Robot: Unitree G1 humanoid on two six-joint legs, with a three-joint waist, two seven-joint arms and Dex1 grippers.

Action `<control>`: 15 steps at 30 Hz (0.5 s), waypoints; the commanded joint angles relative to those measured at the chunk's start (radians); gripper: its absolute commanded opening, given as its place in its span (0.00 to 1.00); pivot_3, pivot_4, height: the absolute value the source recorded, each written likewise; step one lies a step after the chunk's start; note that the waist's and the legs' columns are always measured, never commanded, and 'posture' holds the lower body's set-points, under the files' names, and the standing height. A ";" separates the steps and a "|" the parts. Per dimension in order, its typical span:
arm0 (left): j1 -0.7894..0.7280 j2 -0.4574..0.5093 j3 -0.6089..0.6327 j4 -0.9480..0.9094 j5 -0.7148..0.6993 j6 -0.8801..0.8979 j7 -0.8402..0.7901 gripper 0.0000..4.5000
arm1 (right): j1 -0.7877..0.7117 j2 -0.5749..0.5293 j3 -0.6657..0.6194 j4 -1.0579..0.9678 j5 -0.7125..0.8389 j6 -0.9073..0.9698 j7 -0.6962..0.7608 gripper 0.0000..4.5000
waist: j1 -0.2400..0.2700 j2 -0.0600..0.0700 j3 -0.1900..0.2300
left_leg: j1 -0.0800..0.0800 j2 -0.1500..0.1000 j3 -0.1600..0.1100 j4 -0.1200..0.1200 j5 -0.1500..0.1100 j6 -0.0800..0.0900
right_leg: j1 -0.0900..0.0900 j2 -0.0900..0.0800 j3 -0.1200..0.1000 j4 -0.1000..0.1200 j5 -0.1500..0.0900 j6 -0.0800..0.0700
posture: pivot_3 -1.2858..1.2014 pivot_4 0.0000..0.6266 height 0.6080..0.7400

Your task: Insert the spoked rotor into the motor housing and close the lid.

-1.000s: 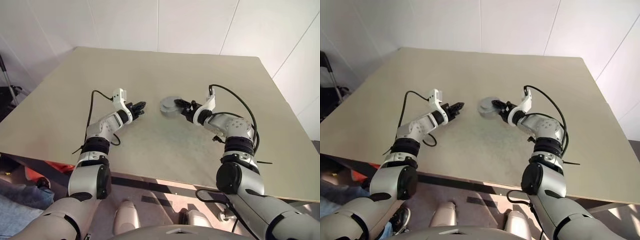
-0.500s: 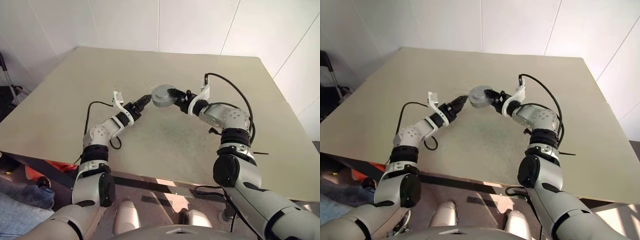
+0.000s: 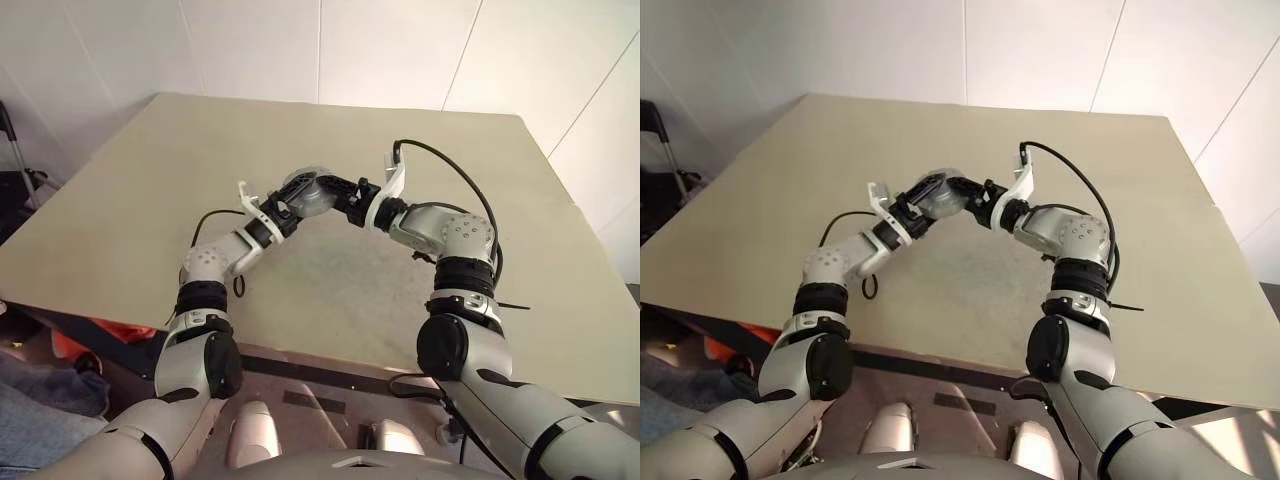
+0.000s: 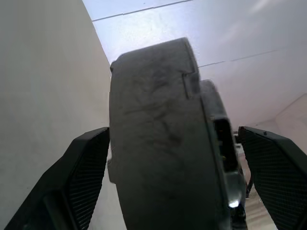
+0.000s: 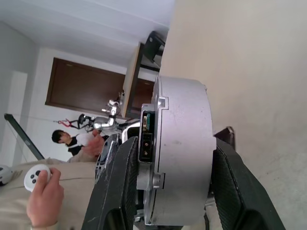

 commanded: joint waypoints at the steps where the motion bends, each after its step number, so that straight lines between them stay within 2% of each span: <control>1: -0.037 0.003 -0.008 0.011 -0.005 -0.023 -0.030 0.99 | -0.025 -0.005 -0.011 -0.080 0.071 -0.008 0.004 0.47 | 0.004 0.000 0.000 | 0.000 0.000 0.000 0.000 0.000 0.000 | 0.000 0.000 0.000 0.000 0.000 0.000 | 0.52 0.00 1.00; 15: -0.024 0.025 0.017 0.013 -0.015 -0.047 -0.029 0.99 | -0.019 -0.020 -0.003 -0.061 0.063 -0.032 -0.001 0.47 | 0.010 0.000 0.000 | -0.001 0.000 0.000 0.001 0.000 0.000 | 0.000 0.000 0.000 0.001 0.002 0.003 | 0.52 0.00 1.00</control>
